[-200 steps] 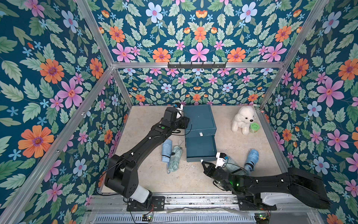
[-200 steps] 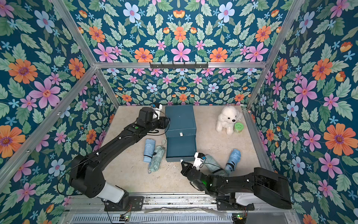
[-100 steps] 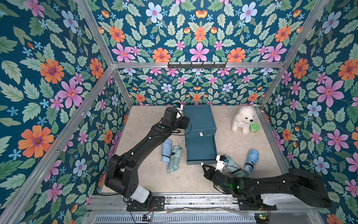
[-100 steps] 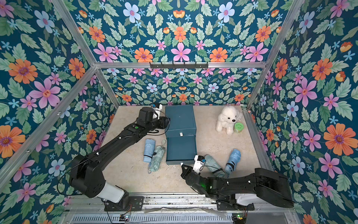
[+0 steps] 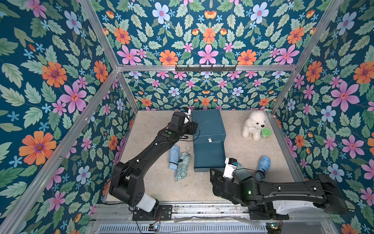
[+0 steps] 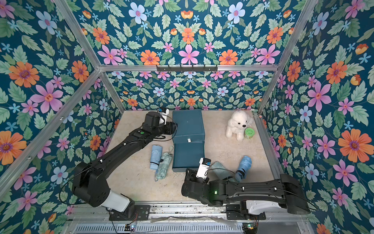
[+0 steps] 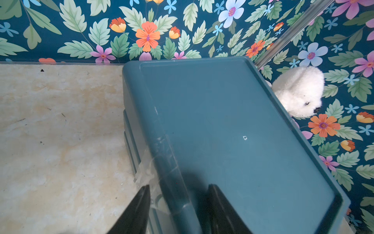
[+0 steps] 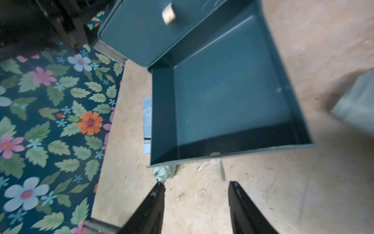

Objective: Place the umbrella in the drawer by color
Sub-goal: Pick up the umbrella from the center of the board.

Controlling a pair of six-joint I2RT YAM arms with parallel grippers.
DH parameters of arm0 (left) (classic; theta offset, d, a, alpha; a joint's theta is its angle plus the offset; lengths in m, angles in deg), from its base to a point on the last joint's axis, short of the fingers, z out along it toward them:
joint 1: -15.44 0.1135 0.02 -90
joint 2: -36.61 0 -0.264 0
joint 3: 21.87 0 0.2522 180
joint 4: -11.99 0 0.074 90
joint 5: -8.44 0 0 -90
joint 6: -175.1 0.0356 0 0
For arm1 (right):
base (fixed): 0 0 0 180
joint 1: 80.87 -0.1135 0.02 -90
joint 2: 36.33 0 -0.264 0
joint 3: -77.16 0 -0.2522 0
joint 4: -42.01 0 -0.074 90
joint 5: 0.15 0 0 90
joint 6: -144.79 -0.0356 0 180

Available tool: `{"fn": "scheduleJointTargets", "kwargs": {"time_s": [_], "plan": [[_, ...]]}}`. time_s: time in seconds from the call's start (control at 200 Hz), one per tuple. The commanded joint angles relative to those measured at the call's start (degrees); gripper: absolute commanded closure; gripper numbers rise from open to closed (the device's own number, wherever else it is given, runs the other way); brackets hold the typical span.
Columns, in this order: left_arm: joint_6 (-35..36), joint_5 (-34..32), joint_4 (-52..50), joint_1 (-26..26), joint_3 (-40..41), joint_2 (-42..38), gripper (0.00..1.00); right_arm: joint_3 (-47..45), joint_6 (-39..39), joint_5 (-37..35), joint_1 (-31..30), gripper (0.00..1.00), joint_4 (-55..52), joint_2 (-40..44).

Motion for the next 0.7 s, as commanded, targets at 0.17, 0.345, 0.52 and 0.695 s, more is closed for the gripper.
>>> {"fn": "scheduleJointTargets", "kwargs": {"time_s": [0.17, 0.345, 0.52, 0.695], "plan": [[-1.66, -0.12, -9.96, 0.03, -0.12, -4.97, 0.45, 13.01, 4.79, -3.24, 12.03, 0.39, -32.06, 5.45], [-5.25, -0.65, -7.46, -0.04, 0.79, -10.18, 0.41, 10.46, 13.81, 8.00, 35.04, 0.32, -31.14, 6.81], [-8.49, 1.72, -5.78, -0.05, 2.25, -13.30, 0.37, -1.73, 20.24, 16.46, 53.11, 0.31, -19.69, 12.05], [-10.63, 10.08, -4.14, -0.31, 4.91, -14.21, 0.40, -12.01, 20.49, 22.72, 64.57, 0.31, -12.07, 14.97]]}}
